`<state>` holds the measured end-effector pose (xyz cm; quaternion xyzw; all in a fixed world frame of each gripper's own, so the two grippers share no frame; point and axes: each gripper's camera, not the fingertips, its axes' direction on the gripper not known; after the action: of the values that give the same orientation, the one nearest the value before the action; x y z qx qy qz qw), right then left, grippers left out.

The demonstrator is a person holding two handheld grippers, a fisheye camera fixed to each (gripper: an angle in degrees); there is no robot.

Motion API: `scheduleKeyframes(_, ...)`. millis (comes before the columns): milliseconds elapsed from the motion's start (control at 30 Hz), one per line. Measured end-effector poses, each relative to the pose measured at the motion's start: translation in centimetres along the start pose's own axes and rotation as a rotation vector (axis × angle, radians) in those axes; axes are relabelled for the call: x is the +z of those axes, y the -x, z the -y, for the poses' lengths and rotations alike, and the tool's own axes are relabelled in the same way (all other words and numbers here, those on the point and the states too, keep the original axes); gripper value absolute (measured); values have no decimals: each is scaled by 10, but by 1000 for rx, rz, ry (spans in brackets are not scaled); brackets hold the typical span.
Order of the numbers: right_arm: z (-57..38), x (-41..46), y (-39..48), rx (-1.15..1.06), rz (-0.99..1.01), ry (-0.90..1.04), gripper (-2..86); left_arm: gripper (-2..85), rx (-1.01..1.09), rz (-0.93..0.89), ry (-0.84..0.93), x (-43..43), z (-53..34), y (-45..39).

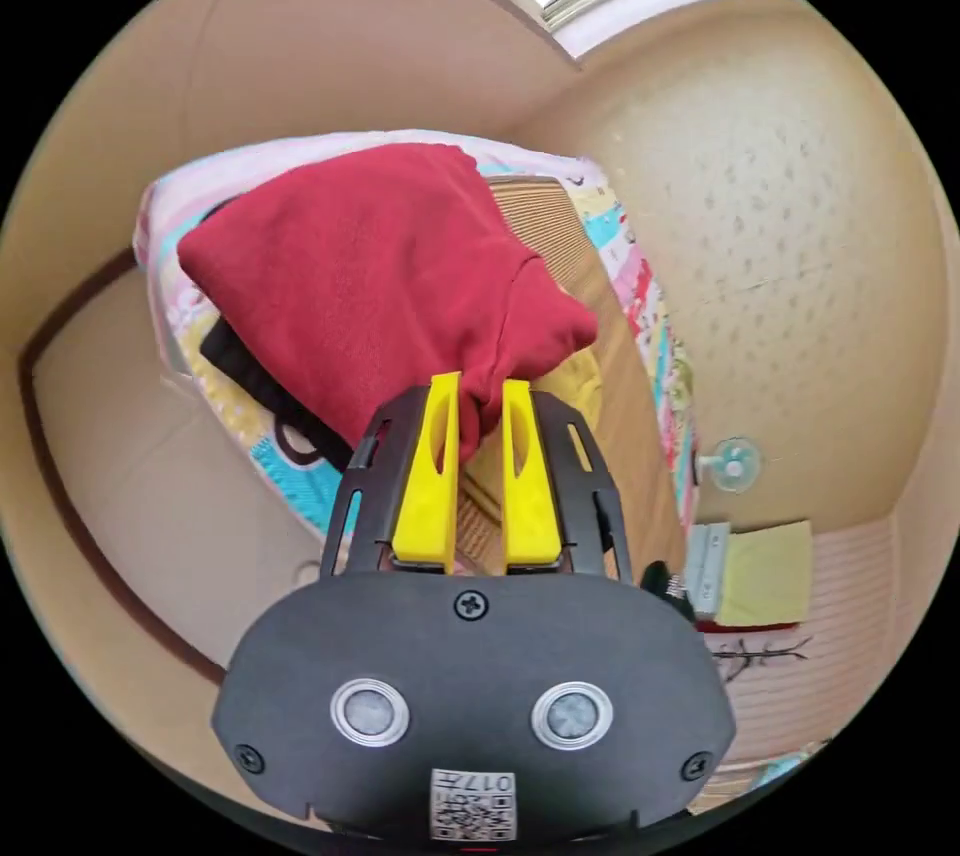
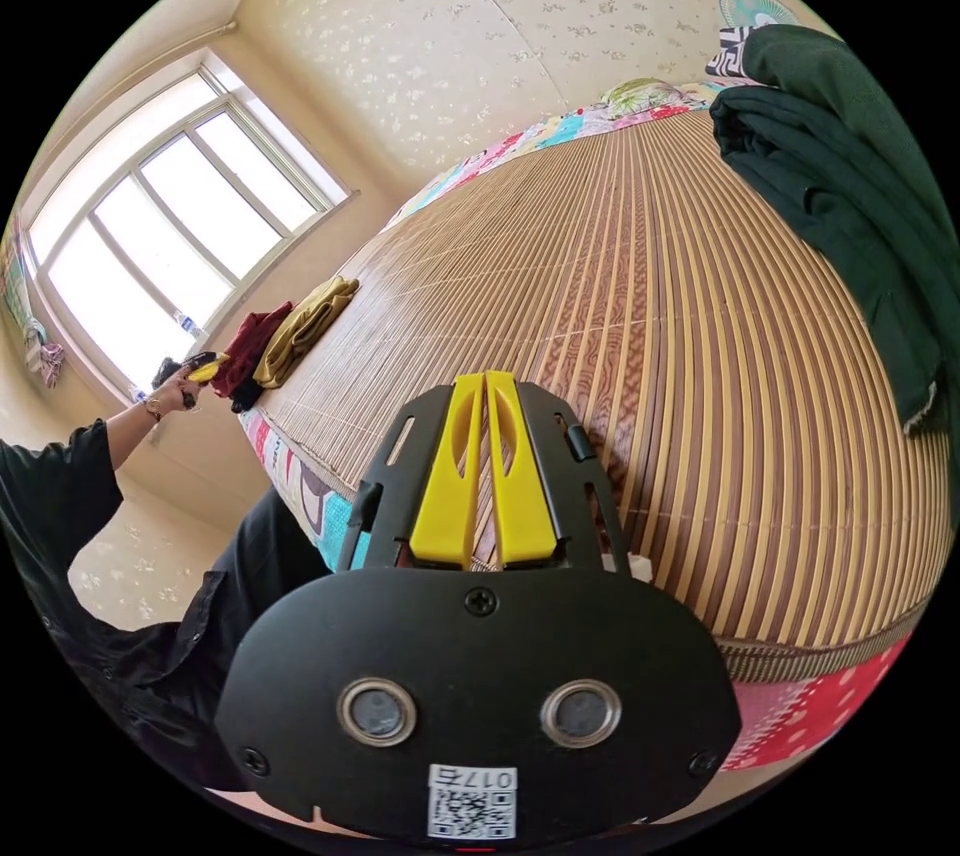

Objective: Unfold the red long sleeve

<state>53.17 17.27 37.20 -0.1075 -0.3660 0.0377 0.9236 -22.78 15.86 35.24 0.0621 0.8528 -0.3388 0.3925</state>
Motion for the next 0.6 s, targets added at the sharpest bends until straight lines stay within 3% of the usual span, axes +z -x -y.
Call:
scheduleKeyframes(67,1,-1,-4,-2,3,0,4,61,-95,-506,-37,-32,7,29)
scheduleKeyframes(133,2,-1,-7,-1,7,0,4,59,9,-654,-68,-57,6,7)
scheduleKeyframes(200,3,-2,-10,1,11,0,4,59,212,-638,-13,-74,0,-44)
scheduleKeyframes(300,5,-3,-15,2,16,0,5,59,440,-787,122,-61,-38,-119)
scheduleKeyframes(367,7,-5,-20,8,25,1,6,59,603,-991,294,-31,-86,-166)
scheduleKeyframes(467,9,-7,-26,17,39,-2,6,61,737,-1075,581,26,-164,-196)
scheduleKeyframes(600,12,-8,-32,21,46,-3,4,44,689,-856,901,121,-264,-176)
